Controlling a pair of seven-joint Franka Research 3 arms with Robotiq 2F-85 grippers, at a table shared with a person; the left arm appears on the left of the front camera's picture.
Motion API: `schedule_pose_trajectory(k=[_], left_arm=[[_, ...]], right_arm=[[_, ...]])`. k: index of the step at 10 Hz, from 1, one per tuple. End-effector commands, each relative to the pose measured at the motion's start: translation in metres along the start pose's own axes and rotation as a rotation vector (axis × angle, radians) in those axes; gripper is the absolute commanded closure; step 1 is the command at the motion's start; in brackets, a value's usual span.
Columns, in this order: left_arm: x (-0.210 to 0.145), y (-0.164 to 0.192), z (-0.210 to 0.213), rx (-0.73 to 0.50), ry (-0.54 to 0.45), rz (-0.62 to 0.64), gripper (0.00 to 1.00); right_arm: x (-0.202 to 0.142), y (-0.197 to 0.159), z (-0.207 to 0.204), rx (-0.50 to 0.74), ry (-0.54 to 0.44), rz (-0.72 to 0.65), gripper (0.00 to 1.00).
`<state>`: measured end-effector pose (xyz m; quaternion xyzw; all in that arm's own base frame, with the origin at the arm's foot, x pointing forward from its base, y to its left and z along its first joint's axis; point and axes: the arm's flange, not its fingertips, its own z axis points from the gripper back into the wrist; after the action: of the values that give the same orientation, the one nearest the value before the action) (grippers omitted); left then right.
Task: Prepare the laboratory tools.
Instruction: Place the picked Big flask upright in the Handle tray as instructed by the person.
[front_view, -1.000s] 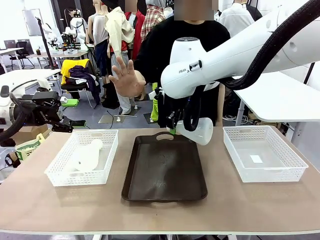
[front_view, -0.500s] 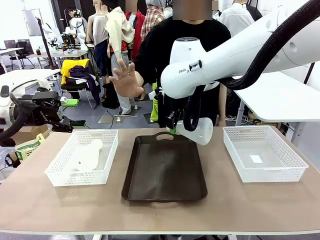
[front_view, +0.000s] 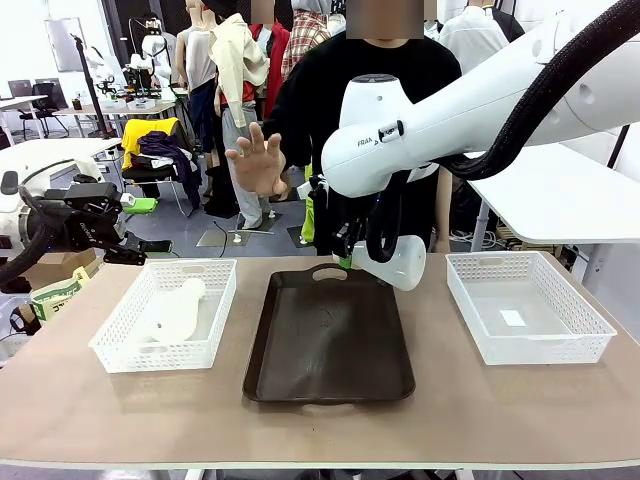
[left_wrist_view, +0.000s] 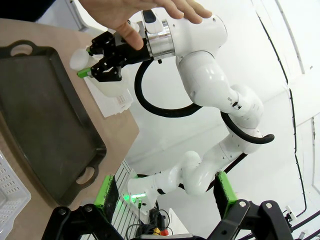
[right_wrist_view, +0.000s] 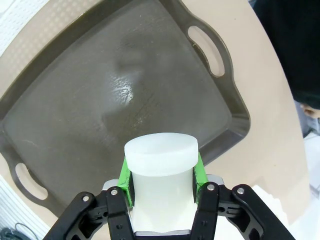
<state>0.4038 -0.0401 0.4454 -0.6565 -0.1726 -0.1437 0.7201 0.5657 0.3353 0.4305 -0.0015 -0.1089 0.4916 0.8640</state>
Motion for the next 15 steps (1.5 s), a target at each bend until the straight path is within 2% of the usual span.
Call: schedule_pose_trajectory(k=[1,15], left_arm=[[0.0004,-0.0021,0.0012,-0.007,-0.005,-0.004,0.0],[0.0004,-0.0021,0.0012,-0.007,-0.005,-0.004,0.0]], right_arm=[[-0.0023,0.0008,0.0013,-0.003,-0.01,-0.004,1.0],[-0.0023,0.0008,0.0013,-0.003,-0.01,-0.004,1.0]])
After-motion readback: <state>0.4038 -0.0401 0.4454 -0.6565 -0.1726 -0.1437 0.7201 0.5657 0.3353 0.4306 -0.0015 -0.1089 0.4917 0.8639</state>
